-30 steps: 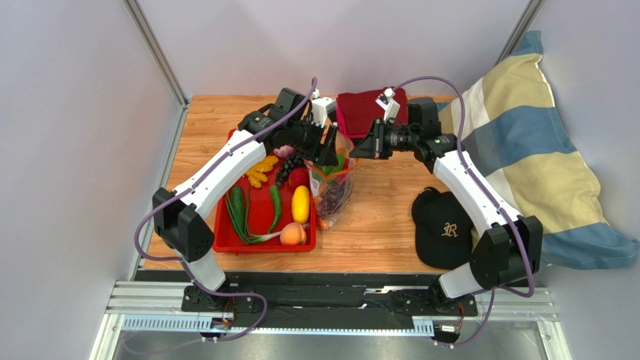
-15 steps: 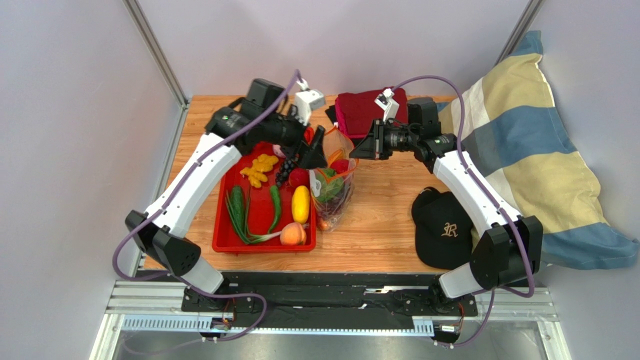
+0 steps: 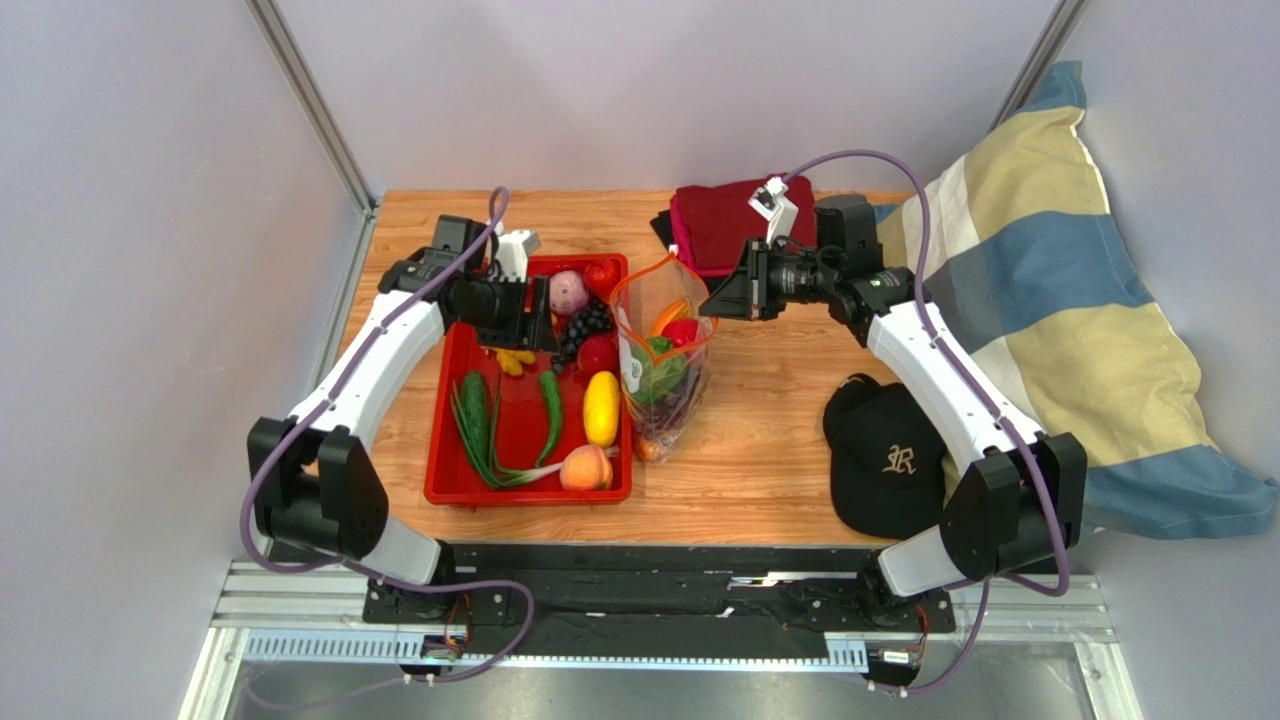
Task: Place the food in the zip-top bag and seal the zipper
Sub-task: Place the fake vegetable in the zipper food storage bag, then pick up the fake fruit from the bin.
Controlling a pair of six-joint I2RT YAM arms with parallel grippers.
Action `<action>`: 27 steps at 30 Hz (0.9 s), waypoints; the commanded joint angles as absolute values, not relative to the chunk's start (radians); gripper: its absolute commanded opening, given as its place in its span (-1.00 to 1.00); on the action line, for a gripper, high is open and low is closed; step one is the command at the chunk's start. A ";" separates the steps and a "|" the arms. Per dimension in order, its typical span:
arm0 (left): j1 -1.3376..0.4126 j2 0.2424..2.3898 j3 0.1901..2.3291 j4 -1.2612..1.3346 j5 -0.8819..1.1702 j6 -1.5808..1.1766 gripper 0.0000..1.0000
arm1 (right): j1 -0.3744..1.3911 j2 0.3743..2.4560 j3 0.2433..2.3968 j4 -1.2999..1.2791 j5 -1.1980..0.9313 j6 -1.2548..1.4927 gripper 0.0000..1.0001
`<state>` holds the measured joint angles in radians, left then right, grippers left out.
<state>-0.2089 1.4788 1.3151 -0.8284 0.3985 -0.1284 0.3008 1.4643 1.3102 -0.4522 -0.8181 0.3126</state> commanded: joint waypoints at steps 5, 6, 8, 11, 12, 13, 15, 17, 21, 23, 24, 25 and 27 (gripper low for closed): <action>-0.222 1.646 1.337 -0.603 0.440 -0.086 0.45 | 0.308 1.419 1.333 -0.422 -0.838 0.290 -1.00; -0.225 1.690 1.353 -0.603 0.433 -0.112 0.47 | 0.308 1.420 1.333 -0.419 -0.836 0.293 -1.00; -0.245 1.733 1.387 -0.604 0.422 -0.164 0.54 | 0.308 1.425 1.331 -0.416 -0.836 0.298 -1.00; -0.287 1.819 1.413 -0.604 0.388 -0.199 0.59 | 0.310 1.428 1.335 -0.416 -0.833 0.299 -1.00; -0.297 1.833 1.416 -0.598 0.382 -0.209 0.61 | 0.310 1.428 1.336 -0.416 -0.833 0.296 -1.00; -0.305 1.844 1.422 -0.594 0.379 -0.219 0.68 | 0.308 1.428 1.336 -0.419 -0.833 0.296 -1.00; -0.330 1.870 1.422 -0.566 0.345 -0.227 0.95 | 0.308 1.430 1.336 -0.422 -0.833 0.298 -1.00; -0.345 1.896 1.430 -0.561 0.325 -0.225 0.98 | 0.308 1.430 1.335 -0.423 -0.833 0.298 -1.00; -0.347 1.924 1.436 -0.554 0.328 -0.226 0.98 | 0.308 1.430 1.333 -0.426 -0.833 0.298 -1.00; -0.347 1.933 1.430 -0.558 0.324 -0.213 0.88 | 0.308 1.433 1.333 -0.426 -0.831 0.296 -1.00; -0.347 1.934 1.421 -0.560 0.319 -0.207 0.83 | 0.308 1.433 1.335 -0.426 -0.834 0.298 -1.00; -0.348 1.936 1.416 -0.563 0.313 -0.192 0.73 | 0.308 1.436 1.336 -0.425 -0.833 0.299 -1.00; -0.347 1.939 1.411 -0.586 0.285 -0.177 0.67 | 0.308 1.437 1.338 -0.426 -0.833 0.301 -1.00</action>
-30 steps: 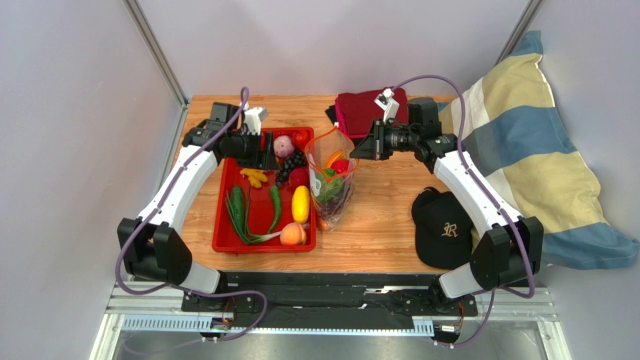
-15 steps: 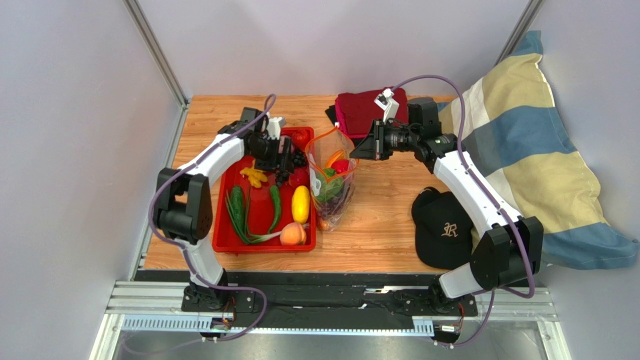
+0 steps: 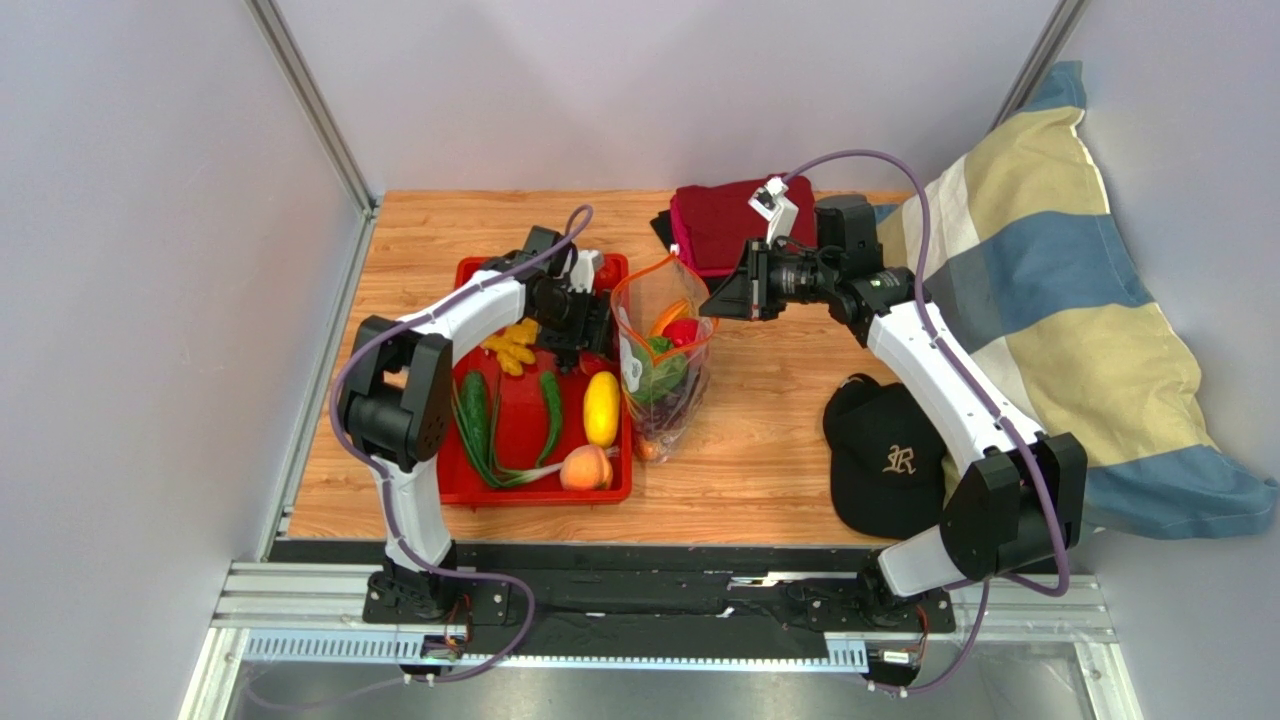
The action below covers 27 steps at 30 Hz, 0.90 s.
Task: Place the food in the zip-top bag and seal the zipper
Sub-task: Pick up the fake fruit from the bin.
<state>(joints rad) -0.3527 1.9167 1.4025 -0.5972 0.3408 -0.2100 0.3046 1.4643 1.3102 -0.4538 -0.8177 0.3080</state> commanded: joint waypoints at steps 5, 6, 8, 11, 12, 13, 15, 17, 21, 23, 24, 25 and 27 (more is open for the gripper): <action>-0.321 1.899 1.394 -0.624 0.218 -0.123 0.34 | 0.307 1.434 1.339 -0.428 -0.834 0.298 -1.00; -0.310 1.893 1.400 -0.638 0.218 -0.124 0.31 | 0.308 1.434 1.339 -0.429 -0.834 0.299 -1.00; -0.279 1.852 1.396 -0.660 0.228 -0.118 0.26 | 0.308 1.433 1.339 -0.430 -0.834 0.298 -1.00; -0.270 1.769 1.373 -0.660 0.247 -0.095 0.16 | 0.310 1.433 1.335 -0.428 -0.836 0.299 -1.00; -0.270 1.747 1.362 -0.660 0.255 -0.089 0.15 | 0.308 1.434 1.335 -0.425 -0.838 0.301 -1.00; -0.270 1.727 1.361 -0.660 0.264 -0.086 0.10 | 0.308 1.434 1.333 -0.422 -0.838 0.305 -1.00; -0.270 1.674 1.368 -0.672 0.284 -0.080 0.00 | 0.308 1.437 1.336 -0.417 -0.841 0.308 -1.00; -0.270 1.632 1.384 -0.698 0.276 -0.080 0.00 | 0.310 1.437 1.338 -0.414 -0.841 0.311 -1.00; -0.270 1.560 1.487 -0.723 0.333 -0.078 0.00 | 0.308 1.437 1.336 -0.413 -0.844 0.311 -1.00; -0.279 1.516 1.544 -0.694 0.382 -0.095 0.00 | 0.308 1.439 1.335 -0.410 -0.847 0.313 -1.00; -0.303 1.508 1.613 -0.684 0.388 -0.100 0.00 | 0.311 1.437 1.333 -0.408 -0.848 0.314 -1.00; -0.319 1.502 1.649 -0.681 0.393 -0.100 0.00 | 0.313 1.439 1.333 -0.408 -0.847 0.314 -1.00; -0.359 1.506 1.742 -0.681 0.410 -0.095 0.01 | 0.318 1.442 1.333 -0.402 -0.847 0.313 -1.00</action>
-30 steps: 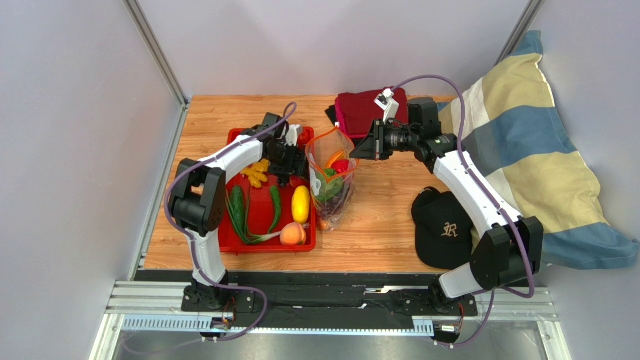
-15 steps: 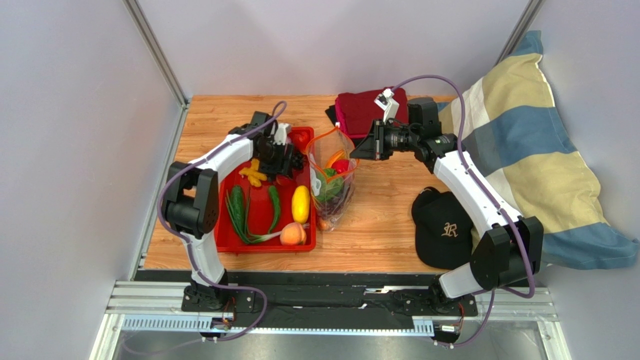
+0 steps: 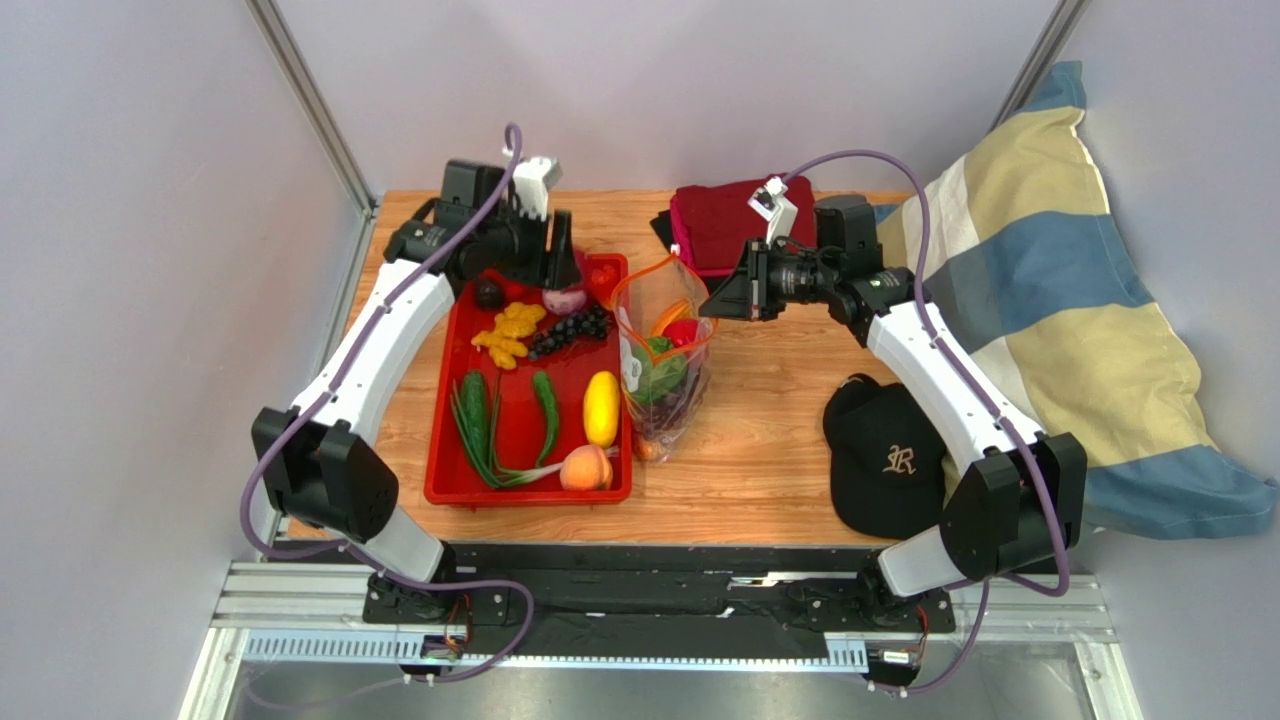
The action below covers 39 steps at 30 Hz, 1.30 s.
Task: Place the food in the zip-top bag and seal the zipper
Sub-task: Pick up the fake fruit from the bin, then place the fake fruit in the zipper food storage bag.
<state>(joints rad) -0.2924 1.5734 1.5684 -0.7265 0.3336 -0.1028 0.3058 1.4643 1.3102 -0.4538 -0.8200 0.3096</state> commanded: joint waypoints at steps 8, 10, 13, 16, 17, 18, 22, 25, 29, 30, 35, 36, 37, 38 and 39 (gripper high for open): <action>-0.541 1.577 1.781 -0.686 0.402 -0.130 0.04 | 0.324 1.445 1.348 -0.406 -0.842 0.314 -1.00; -0.558 1.597 1.781 -0.686 0.402 -0.127 0.08 | 0.324 1.437 1.351 -0.411 -0.839 0.311 -1.00; -0.587 1.635 1.784 -0.689 0.376 -0.118 0.22 | 0.324 1.431 1.345 -0.411 -0.842 0.314 -1.00; -0.595 1.669 1.795 -0.707 0.362 -0.130 0.42 | 0.322 1.428 1.344 -0.413 -0.839 0.310 -1.00; -0.595 1.683 1.798 -0.728 0.357 -0.129 0.46 | 0.322 1.430 1.344 -0.411 -0.838 0.311 -1.00; -0.594 1.690 1.818 -0.745 0.350 -0.127 0.56 | 0.322 1.427 1.342 -0.411 -0.838 0.311 -1.00; -0.594 1.687 1.850 -0.787 0.313 -0.129 0.95 | 0.322 1.425 1.338 -0.407 -0.838 0.310 -1.00; -0.592 1.654 1.850 -0.776 0.313 -0.126 0.98 | 0.322 1.422 1.336 -0.407 -0.836 0.310 -1.00; -0.557 1.623 1.850 -0.788 0.281 -0.150 0.98 | 0.322 1.381 1.307 -0.379 -0.834 0.313 -1.00; -0.539 1.617 1.850 -0.788 0.278 -0.178 0.98 | 0.322 1.371 1.299 -0.361 -0.834 0.313 -1.00; -0.453 1.683 1.896 -0.825 0.320 -0.207 0.98 | 0.324 1.341 1.252 -0.347 -0.842 0.304 -1.00; -0.451 1.701 1.908 -0.836 0.346 -0.221 0.98 | 0.324 1.335 1.234 -0.339 -0.844 0.302 -1.00; -0.449 1.735 1.917 -0.842 0.392 -0.232 0.98 | 0.325 1.333 1.224 -0.334 -0.844 0.301 -1.00; -0.449 1.749 1.927 -0.835 0.419 -0.245 0.95 | 0.325 1.333 1.217 -0.330 -0.841 0.299 -1.00; -0.449 1.762 1.928 -0.824 0.454 -0.282 0.92 | 0.327 1.332 1.201 -0.318 -0.842 0.298 -1.00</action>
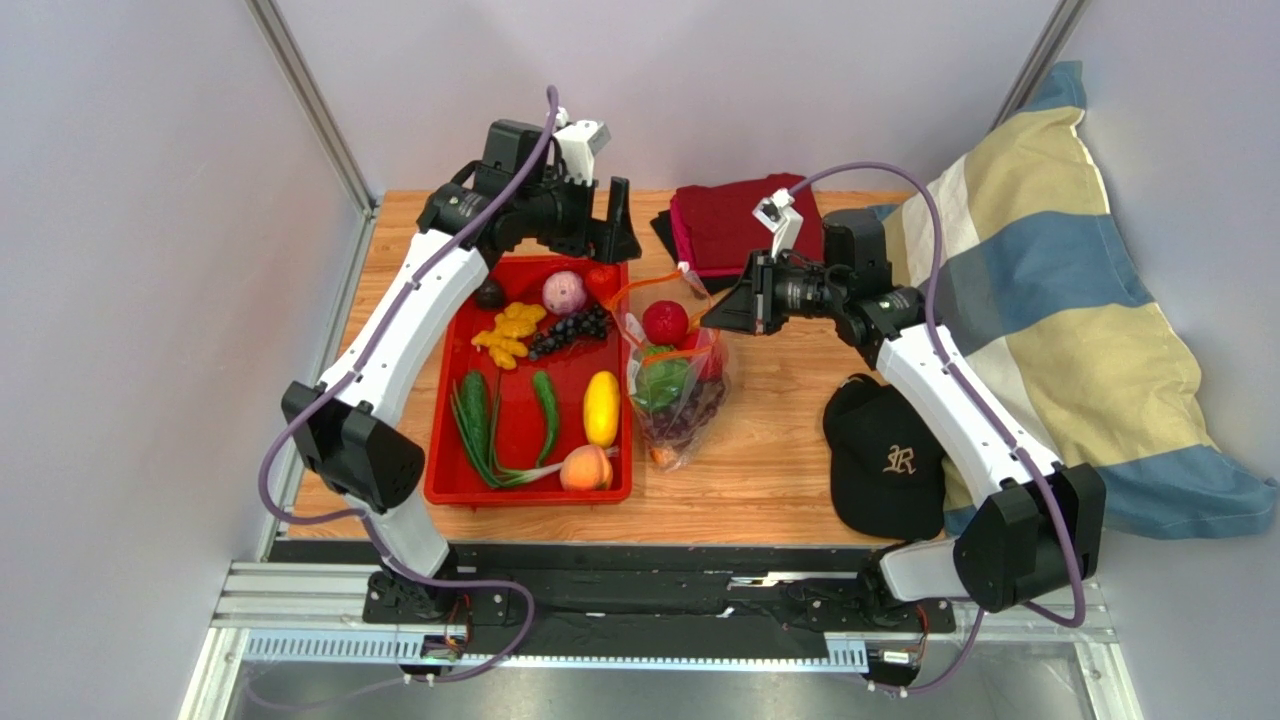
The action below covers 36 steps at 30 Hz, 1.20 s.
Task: Place the food in the zip-top bag and seal the zipper
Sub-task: Place the fake fruit in the zipper food storage bag, then zip the zipper food storage bag at the center of the board.
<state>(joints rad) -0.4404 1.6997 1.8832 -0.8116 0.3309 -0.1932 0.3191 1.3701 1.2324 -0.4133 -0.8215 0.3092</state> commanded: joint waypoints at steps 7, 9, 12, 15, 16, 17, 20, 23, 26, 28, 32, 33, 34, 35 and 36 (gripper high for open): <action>-0.463 1.873 1.922 -0.730 0.652 -0.439 0.84 | 0.336 1.325 1.175 -0.304 -0.830 0.262 -1.00; -0.471 1.884 1.902 -0.713 0.669 -0.452 0.83 | 0.339 1.327 1.170 -0.296 -0.827 0.250 -1.00; -0.479 1.896 1.868 -0.658 0.690 -0.479 0.80 | 0.348 1.335 1.160 -0.288 -0.825 0.242 -1.00; -0.477 1.895 1.876 -0.631 0.670 -0.437 0.78 | 0.351 1.336 1.157 -0.284 -0.831 0.242 -1.00; -0.476 1.887 1.875 -0.617 0.637 -0.422 0.78 | 0.351 1.335 1.158 -0.287 -0.831 0.239 -1.00; -0.474 1.879 1.855 -0.595 0.627 -0.399 0.79 | 0.351 1.330 1.158 -0.288 -0.833 0.236 -1.00; -0.465 1.862 1.842 -0.543 0.598 -0.364 0.82 | 0.351 1.315 1.154 -0.288 -0.838 0.230 -1.00; -0.468 1.881 1.847 -0.516 0.600 -0.304 0.90 | 0.353 1.312 1.157 -0.291 -0.839 0.224 -1.00; -0.468 1.927 1.861 -0.525 0.639 -0.288 0.96 | 0.351 1.308 1.158 -0.290 -0.838 0.218 -1.00; -0.466 1.976 1.882 -0.566 0.742 -0.304 0.96 | 0.353 1.308 1.160 -0.291 -0.838 0.210 -1.00; -0.476 1.990 1.858 -0.554 0.853 -0.429 0.91 | 0.354 1.316 1.161 -0.305 -0.828 0.181 -1.00; -0.482 1.971 1.846 -0.534 0.845 -0.439 0.89 | 0.353 1.318 1.160 -0.307 -0.828 0.173 -1.00; -0.489 1.961 1.821 -0.519 0.845 -0.448 0.81 | 0.357 1.318 1.158 -0.305 -0.833 0.170 -1.00; -0.494 1.951 1.810 -0.508 0.847 -0.469 0.77 | 0.357 1.321 1.157 -0.307 -0.834 0.167 -1.00; -0.497 1.939 1.804 -0.493 0.845 -0.480 0.72 | 0.359 1.324 1.157 -0.310 -0.838 0.164 -1.00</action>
<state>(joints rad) -0.4747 1.9961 1.8259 -0.5602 0.7704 -0.4049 0.3470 1.3453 1.1580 -0.3393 -0.8200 0.2092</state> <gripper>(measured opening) 0.899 0.009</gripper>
